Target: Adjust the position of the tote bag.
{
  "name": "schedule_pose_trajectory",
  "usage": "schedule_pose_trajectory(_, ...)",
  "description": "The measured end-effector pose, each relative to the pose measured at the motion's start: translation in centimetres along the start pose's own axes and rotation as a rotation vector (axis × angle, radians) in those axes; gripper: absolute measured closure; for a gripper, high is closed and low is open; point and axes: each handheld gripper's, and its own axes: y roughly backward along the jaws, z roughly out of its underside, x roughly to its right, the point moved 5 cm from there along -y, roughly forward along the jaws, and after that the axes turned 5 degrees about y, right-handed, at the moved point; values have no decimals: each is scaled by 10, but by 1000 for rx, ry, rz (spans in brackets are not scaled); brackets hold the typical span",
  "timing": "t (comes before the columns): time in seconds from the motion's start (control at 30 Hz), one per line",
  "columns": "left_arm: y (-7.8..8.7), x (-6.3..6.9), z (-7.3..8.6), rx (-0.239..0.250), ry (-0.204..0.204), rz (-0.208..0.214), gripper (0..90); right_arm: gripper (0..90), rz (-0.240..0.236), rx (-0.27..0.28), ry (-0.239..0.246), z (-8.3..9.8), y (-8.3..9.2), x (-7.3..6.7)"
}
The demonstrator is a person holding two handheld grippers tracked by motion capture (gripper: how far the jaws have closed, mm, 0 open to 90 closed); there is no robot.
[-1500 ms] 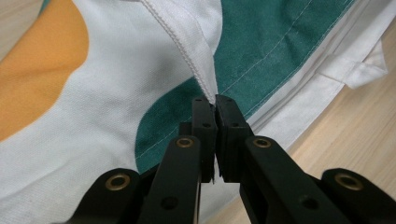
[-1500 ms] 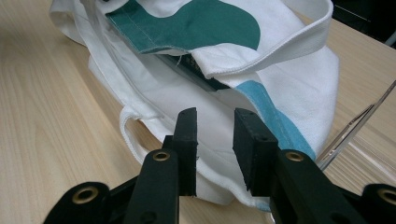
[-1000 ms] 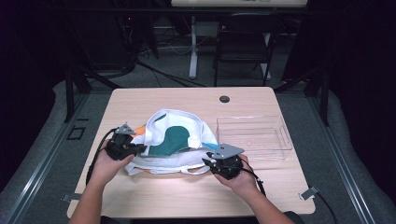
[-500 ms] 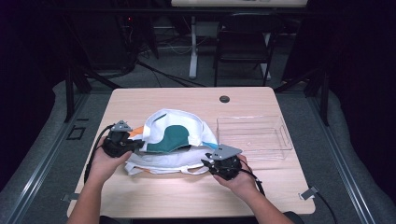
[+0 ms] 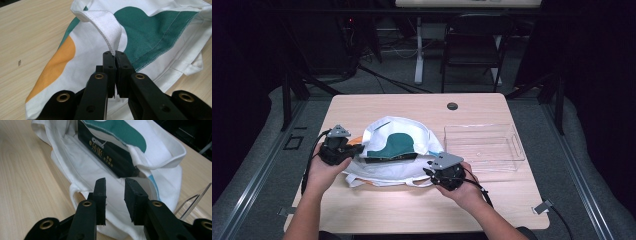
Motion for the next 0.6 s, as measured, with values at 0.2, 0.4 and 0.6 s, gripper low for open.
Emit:
schedule_pose_trajectory(0.2,3,-2,-5,25,-4,-9,879,715,15,20,34,-18,3,1)
schedule_pose_trajectory(0.4,7,-4,-9,40,-3,-9,879,719,29,25,57,-34,-2,8)
schedule_pose_trajectory(0.6,9,-6,-11,54,-1,-13,879,719,42,21,77,-44,-9,11)
